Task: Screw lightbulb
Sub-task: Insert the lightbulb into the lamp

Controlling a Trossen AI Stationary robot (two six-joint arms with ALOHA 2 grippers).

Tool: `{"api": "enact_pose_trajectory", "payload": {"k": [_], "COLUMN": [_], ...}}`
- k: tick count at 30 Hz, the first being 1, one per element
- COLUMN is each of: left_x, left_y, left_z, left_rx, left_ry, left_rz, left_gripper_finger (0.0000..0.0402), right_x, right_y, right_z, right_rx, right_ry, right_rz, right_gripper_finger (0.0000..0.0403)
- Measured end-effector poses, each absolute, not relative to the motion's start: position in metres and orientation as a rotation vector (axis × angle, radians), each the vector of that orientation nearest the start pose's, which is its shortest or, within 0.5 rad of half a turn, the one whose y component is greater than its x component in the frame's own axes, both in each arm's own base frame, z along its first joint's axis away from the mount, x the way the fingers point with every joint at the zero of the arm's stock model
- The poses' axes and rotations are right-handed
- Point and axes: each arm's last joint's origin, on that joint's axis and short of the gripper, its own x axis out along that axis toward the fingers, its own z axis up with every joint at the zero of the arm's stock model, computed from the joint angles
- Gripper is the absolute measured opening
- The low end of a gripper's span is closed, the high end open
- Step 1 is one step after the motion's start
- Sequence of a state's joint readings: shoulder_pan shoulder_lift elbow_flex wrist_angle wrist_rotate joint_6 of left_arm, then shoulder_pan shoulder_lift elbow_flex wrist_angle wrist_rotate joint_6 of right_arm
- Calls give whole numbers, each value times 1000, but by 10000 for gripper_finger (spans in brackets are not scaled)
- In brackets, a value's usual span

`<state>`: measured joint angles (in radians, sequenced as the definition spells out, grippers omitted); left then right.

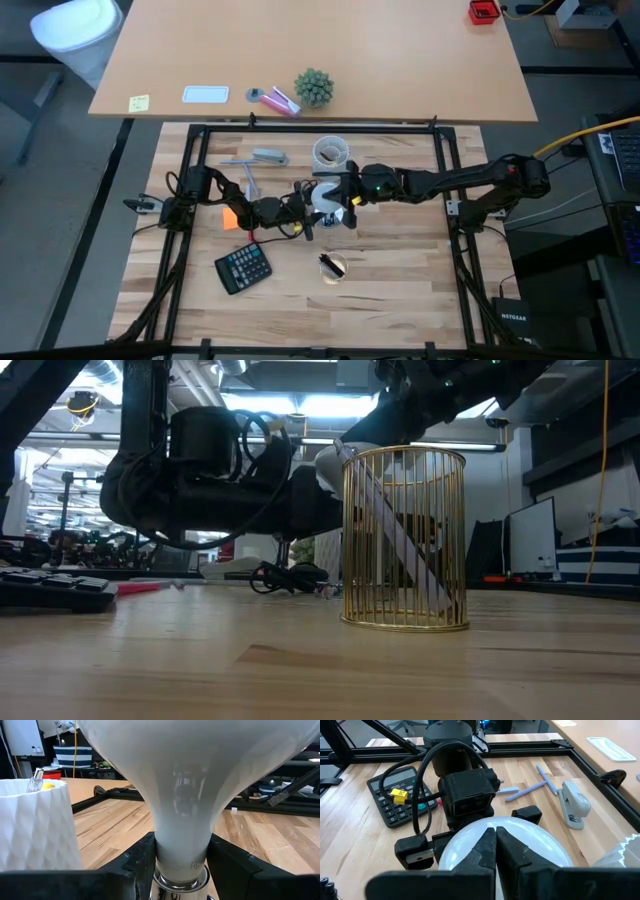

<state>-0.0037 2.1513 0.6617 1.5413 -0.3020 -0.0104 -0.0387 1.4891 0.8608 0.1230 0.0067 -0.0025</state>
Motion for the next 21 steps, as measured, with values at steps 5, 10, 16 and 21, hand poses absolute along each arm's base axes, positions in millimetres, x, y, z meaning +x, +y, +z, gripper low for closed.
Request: {"api": "enact_pose_trajectory", "payload": {"k": [5, 10, 16, 21], "left_x": [340, 340, 340, 340], "left_y": [4, 3, 3, 3], "left_z": [91, 91, 91, 91], "left_rx": [-3, -1, -10, -17], "left_ry": [-50, -52, -41, -33], "left_rz": [296, 292, 290, 293], "left_gripper_finger": [153, 153, 153, 153], "right_x": [316, 316, 316, 316], "right_y": [-13, -13, -13, -13], "right_z": [224, 224, 224, 224], "right_rx": [1, 0, 0, 0], "right_ry": [506, 507, 507, 507], "right_rz": [-62, -67, -69, -71], "right_gripper_finger": [5, 5, 5, 5]}}
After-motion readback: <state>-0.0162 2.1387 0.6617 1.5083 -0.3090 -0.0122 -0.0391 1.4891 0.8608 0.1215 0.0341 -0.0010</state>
